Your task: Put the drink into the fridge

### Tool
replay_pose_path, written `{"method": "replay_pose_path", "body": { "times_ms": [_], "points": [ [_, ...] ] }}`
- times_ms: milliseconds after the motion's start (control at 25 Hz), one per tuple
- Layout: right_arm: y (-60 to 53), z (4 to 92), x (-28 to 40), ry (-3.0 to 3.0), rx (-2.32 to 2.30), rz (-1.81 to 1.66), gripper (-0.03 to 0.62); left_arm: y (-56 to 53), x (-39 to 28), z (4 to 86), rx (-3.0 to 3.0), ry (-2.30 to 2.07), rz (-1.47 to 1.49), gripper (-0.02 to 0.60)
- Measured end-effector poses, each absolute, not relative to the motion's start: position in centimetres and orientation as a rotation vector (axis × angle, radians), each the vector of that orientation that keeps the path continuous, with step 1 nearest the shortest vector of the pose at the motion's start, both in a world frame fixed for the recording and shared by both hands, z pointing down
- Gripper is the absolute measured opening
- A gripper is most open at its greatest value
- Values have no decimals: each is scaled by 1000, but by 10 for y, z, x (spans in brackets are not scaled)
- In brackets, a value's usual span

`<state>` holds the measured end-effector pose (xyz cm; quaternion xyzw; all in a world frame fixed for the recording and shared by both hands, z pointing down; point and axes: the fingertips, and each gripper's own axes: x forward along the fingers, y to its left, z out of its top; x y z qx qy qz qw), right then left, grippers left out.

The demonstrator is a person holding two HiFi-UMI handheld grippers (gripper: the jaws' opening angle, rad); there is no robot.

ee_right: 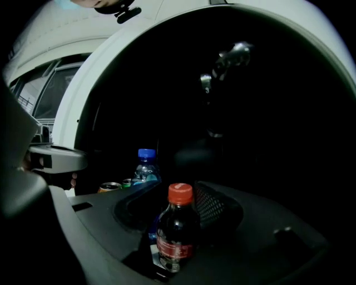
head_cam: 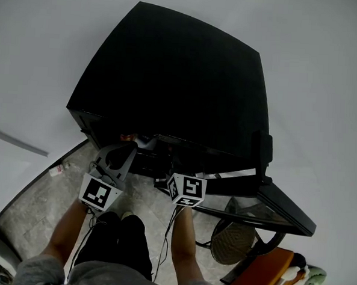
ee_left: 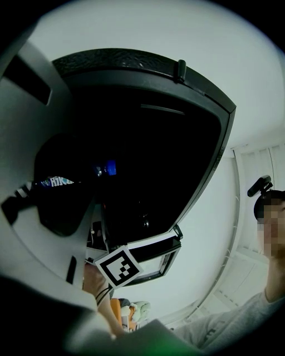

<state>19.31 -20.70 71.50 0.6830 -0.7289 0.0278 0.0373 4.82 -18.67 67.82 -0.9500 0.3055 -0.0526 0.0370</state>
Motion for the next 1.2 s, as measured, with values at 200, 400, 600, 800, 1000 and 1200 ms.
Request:
{"method": "replay_pose_path", "body": {
  "times_ms": [200,400,600,800,1000,1200],
  "points": [
    [-194,696,190,-2243,2102,63,179,-181,51,669,-2922,926,-176,5],
    [-181,677,188,-2260,2101,75,179,-173,55,648,-2932,906,-172,5],
    [-165,650,181,-2252,2089,71,178,-158,54,620,-2934,891,-173,5],
    [-142,618,176,-2233,2087,79,178,-145,47,589,-2945,904,-173,5],
    [-116,576,174,-2218,2106,94,178,-128,43,551,-2963,901,-171,5],
    [-93,531,169,-2204,2121,79,169,-119,35,513,-2936,895,-181,5]
  ]
}}
